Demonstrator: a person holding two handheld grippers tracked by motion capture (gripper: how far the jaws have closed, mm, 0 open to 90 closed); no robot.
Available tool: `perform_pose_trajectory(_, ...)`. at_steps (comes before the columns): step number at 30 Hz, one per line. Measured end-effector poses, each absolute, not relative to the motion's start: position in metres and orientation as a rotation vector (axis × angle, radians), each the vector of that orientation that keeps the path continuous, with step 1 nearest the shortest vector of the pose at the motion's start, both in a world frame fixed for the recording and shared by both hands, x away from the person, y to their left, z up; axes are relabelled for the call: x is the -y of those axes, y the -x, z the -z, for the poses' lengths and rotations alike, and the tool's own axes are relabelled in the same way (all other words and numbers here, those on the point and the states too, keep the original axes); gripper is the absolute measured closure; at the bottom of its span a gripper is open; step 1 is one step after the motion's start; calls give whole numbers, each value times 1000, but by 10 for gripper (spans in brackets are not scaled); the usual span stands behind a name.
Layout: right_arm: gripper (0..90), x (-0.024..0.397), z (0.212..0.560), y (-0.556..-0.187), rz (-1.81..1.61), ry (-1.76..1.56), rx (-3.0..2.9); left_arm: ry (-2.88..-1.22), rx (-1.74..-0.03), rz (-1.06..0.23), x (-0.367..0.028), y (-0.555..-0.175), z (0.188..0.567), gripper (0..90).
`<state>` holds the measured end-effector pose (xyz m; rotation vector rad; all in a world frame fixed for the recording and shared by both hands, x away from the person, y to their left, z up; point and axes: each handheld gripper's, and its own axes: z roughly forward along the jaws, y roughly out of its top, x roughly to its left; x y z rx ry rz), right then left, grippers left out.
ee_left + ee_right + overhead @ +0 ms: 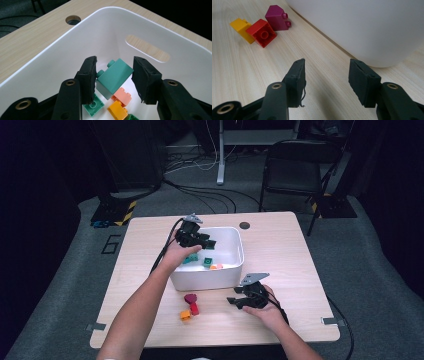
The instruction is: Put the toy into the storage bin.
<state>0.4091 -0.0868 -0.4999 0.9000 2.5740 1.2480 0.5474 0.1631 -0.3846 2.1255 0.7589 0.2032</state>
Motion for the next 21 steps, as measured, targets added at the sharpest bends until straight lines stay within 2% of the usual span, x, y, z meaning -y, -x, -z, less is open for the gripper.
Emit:
perform_pose_trajectory(6,470,87,500,-409,-1251,-910,-2573,-2167,-775,-199,-160,-549,392,539)
perform_pose_trajectory(12,470,87,500,-409,-1252,-909,-2571,-2162,-781,-218,-164,-546,392,477)
perform_pose_trajectory(21,470,87,501,-410,-1247,-906,-2571,-2115,-764,-261,-187,-531,368,477)
